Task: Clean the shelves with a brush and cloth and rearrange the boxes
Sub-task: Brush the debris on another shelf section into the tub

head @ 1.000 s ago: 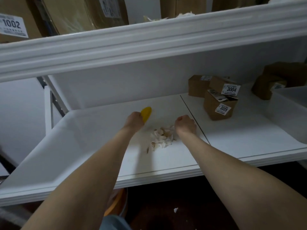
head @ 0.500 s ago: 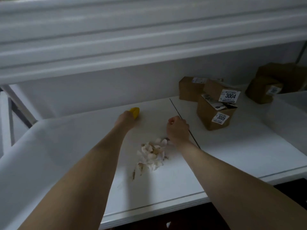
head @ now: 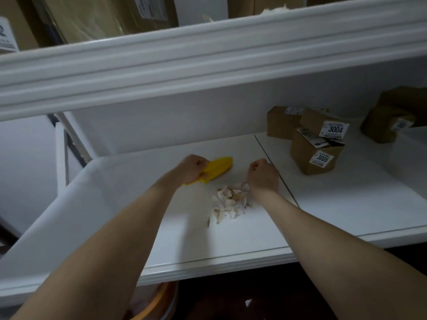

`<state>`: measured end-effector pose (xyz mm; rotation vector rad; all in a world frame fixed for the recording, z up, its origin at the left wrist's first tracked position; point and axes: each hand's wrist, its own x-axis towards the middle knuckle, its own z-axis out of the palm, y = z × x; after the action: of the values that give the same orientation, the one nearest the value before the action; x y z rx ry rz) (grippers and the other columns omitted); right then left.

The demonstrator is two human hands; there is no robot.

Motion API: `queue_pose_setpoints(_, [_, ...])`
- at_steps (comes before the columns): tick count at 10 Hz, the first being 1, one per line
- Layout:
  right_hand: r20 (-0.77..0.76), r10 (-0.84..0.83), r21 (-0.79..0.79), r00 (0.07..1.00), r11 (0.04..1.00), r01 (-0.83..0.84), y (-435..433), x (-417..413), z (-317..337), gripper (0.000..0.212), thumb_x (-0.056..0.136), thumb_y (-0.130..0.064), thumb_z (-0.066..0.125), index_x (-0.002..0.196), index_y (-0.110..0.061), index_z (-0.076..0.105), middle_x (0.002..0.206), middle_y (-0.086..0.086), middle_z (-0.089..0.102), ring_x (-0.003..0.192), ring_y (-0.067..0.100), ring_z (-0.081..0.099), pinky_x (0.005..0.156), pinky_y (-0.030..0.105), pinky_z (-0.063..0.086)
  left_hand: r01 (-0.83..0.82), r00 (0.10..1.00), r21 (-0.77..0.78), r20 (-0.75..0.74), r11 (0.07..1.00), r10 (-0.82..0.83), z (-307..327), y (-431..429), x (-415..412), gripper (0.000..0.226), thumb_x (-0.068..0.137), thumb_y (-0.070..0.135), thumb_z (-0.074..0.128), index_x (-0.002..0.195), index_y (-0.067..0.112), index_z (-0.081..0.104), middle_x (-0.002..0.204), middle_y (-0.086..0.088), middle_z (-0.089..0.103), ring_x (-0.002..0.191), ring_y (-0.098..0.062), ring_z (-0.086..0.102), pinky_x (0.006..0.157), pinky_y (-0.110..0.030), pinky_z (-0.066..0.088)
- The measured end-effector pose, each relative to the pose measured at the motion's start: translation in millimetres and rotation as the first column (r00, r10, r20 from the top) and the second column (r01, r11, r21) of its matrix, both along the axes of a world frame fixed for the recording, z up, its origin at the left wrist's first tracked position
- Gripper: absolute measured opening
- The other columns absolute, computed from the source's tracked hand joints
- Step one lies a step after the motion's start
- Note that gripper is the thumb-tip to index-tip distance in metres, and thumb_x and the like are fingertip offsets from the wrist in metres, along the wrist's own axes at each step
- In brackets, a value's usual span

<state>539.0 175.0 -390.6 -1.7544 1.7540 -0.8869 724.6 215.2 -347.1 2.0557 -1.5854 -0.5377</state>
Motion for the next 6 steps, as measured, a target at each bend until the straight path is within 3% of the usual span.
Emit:
queue_pose_setpoints(1, [0.02,0.021,0.033,1.0,0.999,-0.021,6,-4,1,0.028,0.099,-0.024,0.039,0.121,-0.013,0.054,0.129,0.015,0.05,0.122,0.033,0.041,0.094,0.035,0.037,-0.202,0.979,-0.083,0.004,0.976,0.203,-10,9,19,0.023,0.095,0.01,0.044,0.091,0.002,0.065,0.077,-0.02,0.06,0.073,-0.032,0.06,0.054,-0.023,0.046])
queue_pose_setpoints(2, [0.038,0.019,0.059,0.999,0.998,-0.022,6,-6,1,0.027,0.098,-0.023,0.04,0.119,-0.015,0.054,0.129,0.015,0.049,0.123,0.032,0.04,0.092,0.035,0.039,-0.337,0.939,0.011,0.082,0.941,0.335,-18,2,29,0.03,0.094,0.014,0.045,0.111,-0.004,0.062,0.108,-0.027,0.064,0.101,-0.04,0.062,0.083,-0.041,0.05])
queue_pose_setpoints(4, [0.041,0.028,0.055,0.999,0.998,-0.03,-8,-5,-9,0.028,0.097,-0.022,0.04,0.12,-0.015,0.054,0.128,0.015,0.049,0.121,0.031,0.043,0.095,0.035,0.038,-0.335,0.938,0.009,0.097,0.942,0.333,-28,-38,22,0.042,0.099,0.027,0.036,0.125,0.0,0.056,0.119,-0.025,0.06,0.104,-0.038,0.061,0.087,-0.039,0.049])
queue_pose_setpoints(5, [0.043,0.019,0.044,0.999,0.999,-0.021,-19,-5,-12,0.029,0.095,-0.019,0.042,0.119,-0.015,0.056,0.127,0.016,0.051,0.121,0.031,0.044,0.1,0.033,0.034,-0.312,0.95,0.116,0.074,0.943,0.305,-23,-64,6,0.037,0.098,0.013,0.038,0.132,0.002,0.048,0.119,-0.02,0.062,0.101,-0.034,0.065,0.078,-0.032,0.052])
queue_pose_setpoints(6, [0.044,0.003,0.059,0.999,0.998,-0.006,-25,-3,-16,0.029,0.094,-0.019,0.043,0.119,-0.016,0.057,0.128,0.014,0.051,0.121,0.029,0.044,0.099,0.033,0.035,-0.193,0.974,0.176,0.153,0.965,0.166,-26,-82,-7,0.039,0.094,0.004,0.044,0.132,0.002,0.048,0.115,-0.02,0.064,0.097,-0.032,0.065,0.077,-0.034,0.051])
